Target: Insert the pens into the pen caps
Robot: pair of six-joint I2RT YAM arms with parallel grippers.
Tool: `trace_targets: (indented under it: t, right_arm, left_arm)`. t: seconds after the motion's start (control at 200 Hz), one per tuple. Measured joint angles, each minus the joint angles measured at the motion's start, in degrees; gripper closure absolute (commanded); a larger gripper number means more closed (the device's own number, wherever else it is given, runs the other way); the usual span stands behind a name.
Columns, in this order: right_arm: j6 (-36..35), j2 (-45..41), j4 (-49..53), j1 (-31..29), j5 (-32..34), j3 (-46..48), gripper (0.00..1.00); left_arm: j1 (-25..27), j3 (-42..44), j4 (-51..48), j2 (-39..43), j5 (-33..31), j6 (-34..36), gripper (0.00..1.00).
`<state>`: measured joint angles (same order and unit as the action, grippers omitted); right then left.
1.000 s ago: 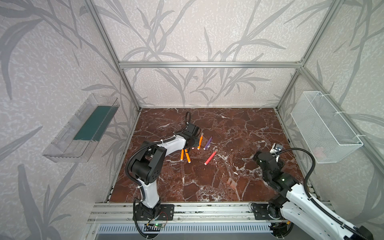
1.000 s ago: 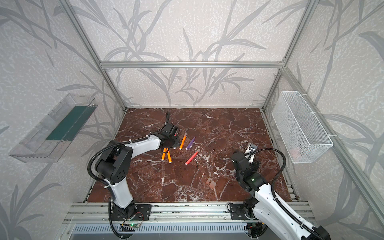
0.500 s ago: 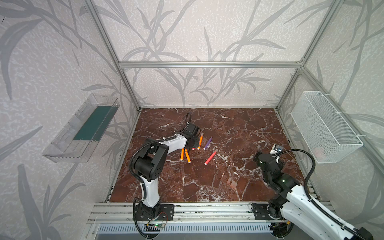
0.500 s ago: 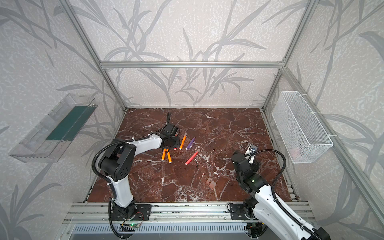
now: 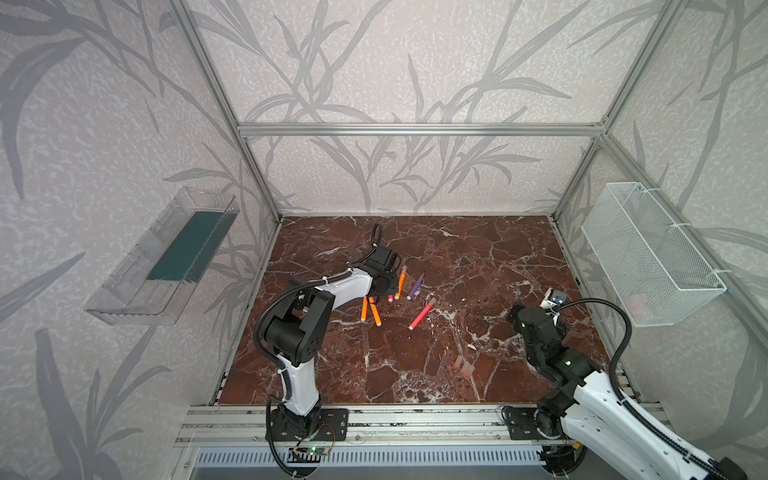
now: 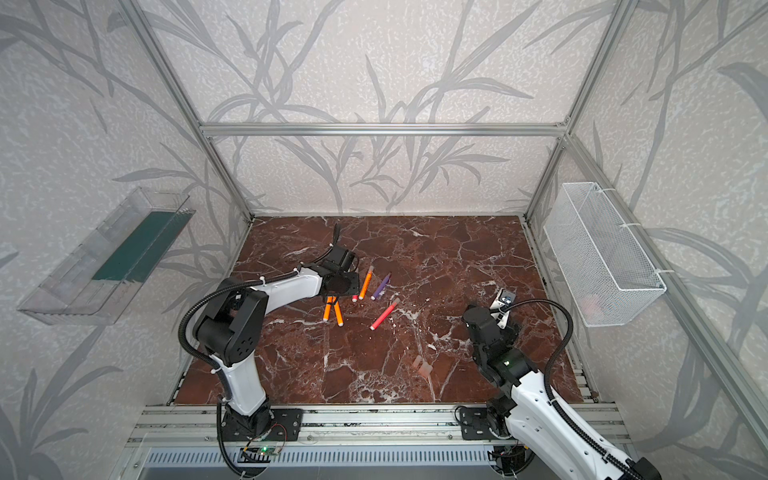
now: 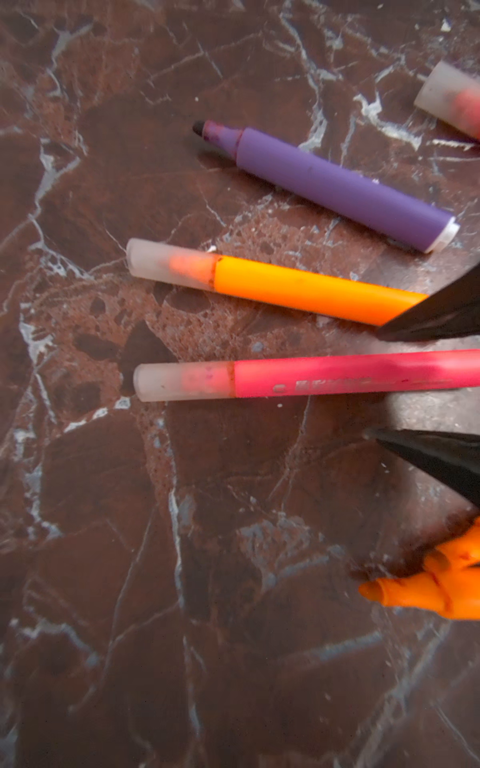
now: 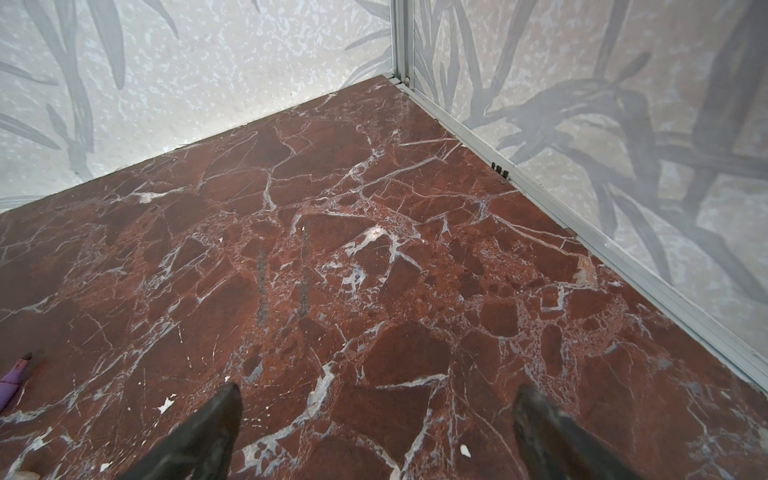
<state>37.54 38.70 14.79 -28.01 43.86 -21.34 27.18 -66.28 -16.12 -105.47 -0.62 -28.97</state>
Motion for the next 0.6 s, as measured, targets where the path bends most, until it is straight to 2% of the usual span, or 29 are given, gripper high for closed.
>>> trace_targets:
  t: [0.115, 0.275, 0.475, 0.6]
  right_arm:
    - [-0.1, -0.2, 0.0, 0.0, -0.2, 0.0, 0.01]
    - [-0.2, -0.2, 0.0, 0.0, -0.4, 0.0, 0.00]
    - [-0.2, -0.2, 0.0, 0.0, -0.4, 0.2, 0.01]
    - [-0.2, -0.5, 0.0, 0.0, -0.5, 0.3, 0.00]
  left_arm:
    - [1.3, 0.0, -0.2, 4.7, -1.8, 1.2, 0.61]
    - [6.4, -1.2, 0.0, 8.2, -4.0, 3.5, 0.61]
    - [12.2, -7.2, -0.2, 0.9, -5.5, 6.1, 0.62]
    - [13.0, -10.0, -1.0, -4.2, -6.2, 6.8, 0.60]
